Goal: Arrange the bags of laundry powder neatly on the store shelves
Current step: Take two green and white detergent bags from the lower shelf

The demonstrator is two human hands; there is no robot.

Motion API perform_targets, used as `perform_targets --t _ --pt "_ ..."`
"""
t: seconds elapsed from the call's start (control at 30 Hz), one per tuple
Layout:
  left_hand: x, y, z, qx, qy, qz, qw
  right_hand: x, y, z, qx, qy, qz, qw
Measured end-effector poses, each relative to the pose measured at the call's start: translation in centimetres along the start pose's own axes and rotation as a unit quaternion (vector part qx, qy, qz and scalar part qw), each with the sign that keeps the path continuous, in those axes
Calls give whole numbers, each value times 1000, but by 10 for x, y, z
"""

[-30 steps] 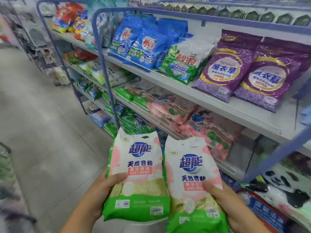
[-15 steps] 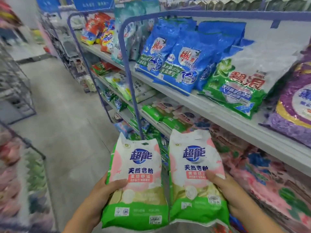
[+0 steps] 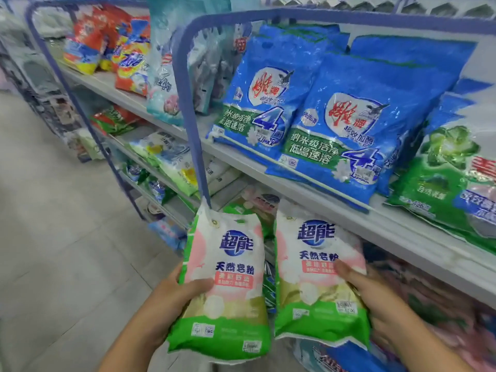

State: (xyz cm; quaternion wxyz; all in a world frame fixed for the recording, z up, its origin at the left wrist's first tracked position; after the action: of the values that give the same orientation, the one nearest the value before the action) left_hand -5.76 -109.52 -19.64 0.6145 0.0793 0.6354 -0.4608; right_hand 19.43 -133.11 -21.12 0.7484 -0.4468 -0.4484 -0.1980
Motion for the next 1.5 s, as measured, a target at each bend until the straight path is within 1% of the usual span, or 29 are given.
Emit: perform_targets --t 0.07,0.13,0.2,0.3,0.37,0.4,0.43,0.47,0.5,0.53,0.57,0.6,0.67,0.7,0.77,0.83,0.87,0.97,1.07,1.13,1.2,1.23,1.27,1.3,1.33,1.37,1.43,1.47,1.5 --pt "-26 43 -8 44 40 -4 998 7 13 19 -39 -7 4 999" --pt "-48 86 -13 89 59 -19 994 8 31 32 -84 18 17 996" --pt "-64 114 -11 109 65 -25 992 10 39 40 -101 41 22 994" --pt "-88 166 -4 164 71 -34 983 10 53 46 -137 92 4 986" --pt "-99 198 5 197 88 -40 976 12 64 51 -153 100 -14 983" --pt "-103 214 11 203 105 -43 973 15 70 49 -164 95 -31 981" --pt "-106 229 18 202 123 -48 970 16 79 44 -186 81 -47 978" --pt "-109 243 23 192 164 -42 967 19 86 41 -203 45 -71 976" --pt "-111 256 29 178 229 -16 957 23 88 40 -220 -25 -86 971" --pt "-111 268 35 162 299 24 940 26 90 39 -238 -114 -89 960" --pt "-108 273 41 146 365 56 918 24 91 40 -247 -177 -69 950" --pt "-100 279 43 136 405 67 902 24 90 49 -222 -225 -56 947" --pt "-84 286 41 118 429 74 893 15 96 57 -188 -314 -19 930" --pt "-79 289 36 109 437 86 889 6 105 48 -202 -344 -11 917" --pt "-69 300 24 97 455 88 881 -8 120 30 -222 -378 -26 899" --pt "-62 304 13 85 468 74 877 5 106 46 -268 -417 -43 867" --pt "-60 304 11 87 463 74 879 10 98 56 -277 -426 -43 860" --pt "-66 308 18 98 437 101 889 17 100 59 -286 -425 -31 858" --pt "-80 322 30 98 403 129 901 25 112 52 -296 -455 -7 840" --pt "-78 324 35 92 420 129 894 23 115 53 -291 -481 6 827" --pt "-76 310 34 68 451 123 881 12 113 56 -300 -520 13 800" --pt "-76 305 32 51 475 134 868 5 111 58 -308 -547 25 778" --pt "-79 298 32 26 517 163 840 -2 108 63 -306 -582 34 753" --pt "-81 293 35 5 567 212 796 -11 108 68 -289 -617 37 731" --pt "-80 287 42 6 613 267 743 -18 107 76 -270 -647 22 713" --pt "-77 282 51 31 646 305 699 -24 106 84 -257 -667 3 700" --pt "-63 276 66 103 696 329 630 -37 109 95 -237 -682 -12 692" --pt "-53 277 69 124 720 332 597 -43 111 95 -231 -679 -3 697" --pt "-44 281 68 131 734 341 572 -49 114 93 -226 -675 12 703"
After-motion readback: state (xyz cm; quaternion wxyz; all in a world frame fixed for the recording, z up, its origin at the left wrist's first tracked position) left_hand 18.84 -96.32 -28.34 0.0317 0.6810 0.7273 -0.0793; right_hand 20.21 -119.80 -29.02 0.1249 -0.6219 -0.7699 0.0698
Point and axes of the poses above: each hand's wrist, its own y-axis towards the middle knuckle, its own z-axis out of the palm, x = y × z, the point moved 5 cm from there along y, towards the middle knuckle, and after that the axes turned 3 degrees about -z, right-handed, at the moved point
